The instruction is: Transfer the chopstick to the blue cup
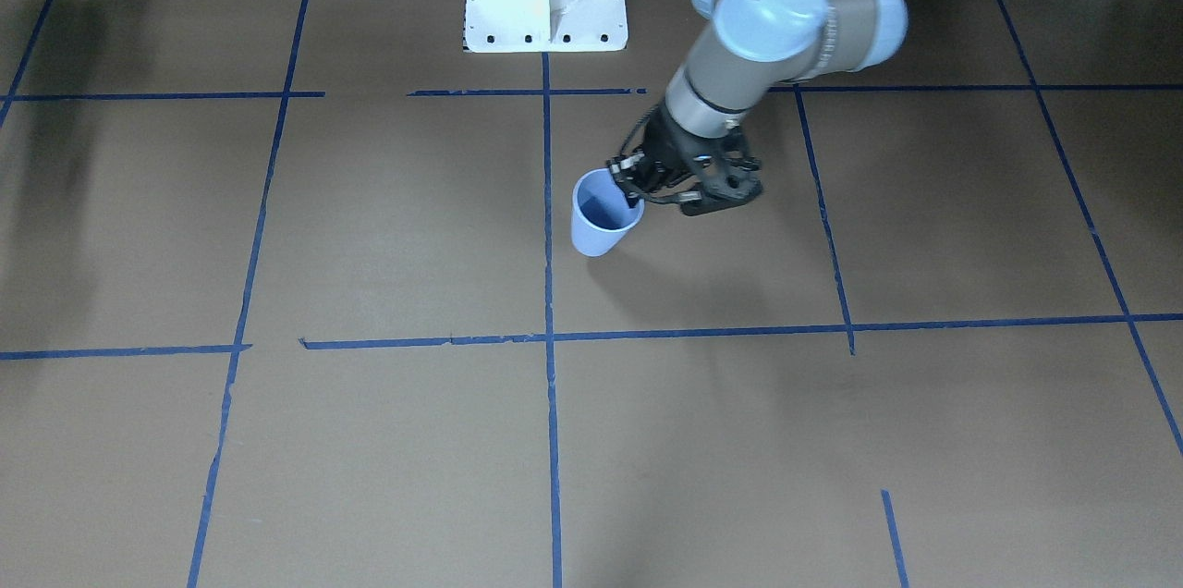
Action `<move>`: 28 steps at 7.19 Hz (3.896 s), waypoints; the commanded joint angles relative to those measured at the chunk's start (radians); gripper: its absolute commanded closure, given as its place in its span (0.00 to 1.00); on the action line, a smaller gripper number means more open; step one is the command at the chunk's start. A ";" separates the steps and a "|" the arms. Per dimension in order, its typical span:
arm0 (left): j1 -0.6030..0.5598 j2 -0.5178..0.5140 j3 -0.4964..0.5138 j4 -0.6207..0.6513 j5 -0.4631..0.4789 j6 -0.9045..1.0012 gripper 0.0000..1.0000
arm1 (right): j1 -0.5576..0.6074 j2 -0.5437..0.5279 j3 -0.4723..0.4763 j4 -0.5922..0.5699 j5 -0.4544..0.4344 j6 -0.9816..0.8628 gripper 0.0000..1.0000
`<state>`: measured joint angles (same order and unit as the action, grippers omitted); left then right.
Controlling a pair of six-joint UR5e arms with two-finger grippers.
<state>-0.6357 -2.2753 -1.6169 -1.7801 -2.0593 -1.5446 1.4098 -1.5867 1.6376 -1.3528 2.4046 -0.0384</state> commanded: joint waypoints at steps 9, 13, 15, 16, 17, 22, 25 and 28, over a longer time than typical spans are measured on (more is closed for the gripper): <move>0.022 -0.144 0.186 0.018 0.080 0.003 0.83 | -0.022 0.022 0.002 0.003 0.022 0.058 0.00; -0.030 -0.104 0.027 0.019 0.079 -0.009 0.00 | -0.017 0.001 0.092 0.000 -0.077 0.211 0.01; -0.045 -0.001 -0.066 0.018 0.080 -0.006 0.00 | 0.048 -0.129 0.160 -0.009 -0.107 0.233 0.02; -0.047 -0.001 -0.066 0.018 0.080 -0.006 0.00 | 0.085 -0.181 0.168 0.000 -0.104 0.215 0.05; -0.047 0.000 -0.066 0.018 0.080 -0.008 0.00 | 0.113 -0.190 0.162 -0.012 -0.107 0.137 0.07; -0.047 0.010 -0.067 0.016 0.082 -0.008 0.00 | 0.095 -0.219 0.145 -0.011 -0.119 0.120 0.19; -0.047 0.017 -0.069 0.011 0.082 -0.008 0.00 | 0.093 -0.225 0.114 -0.006 -0.119 0.107 0.71; -0.047 0.017 -0.069 0.011 0.082 -0.008 0.00 | 0.095 -0.234 0.113 -0.002 -0.117 0.106 0.97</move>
<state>-0.6815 -2.2582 -1.6858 -1.7686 -1.9773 -1.5524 1.5041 -1.8179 1.7521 -1.3560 2.2863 0.0690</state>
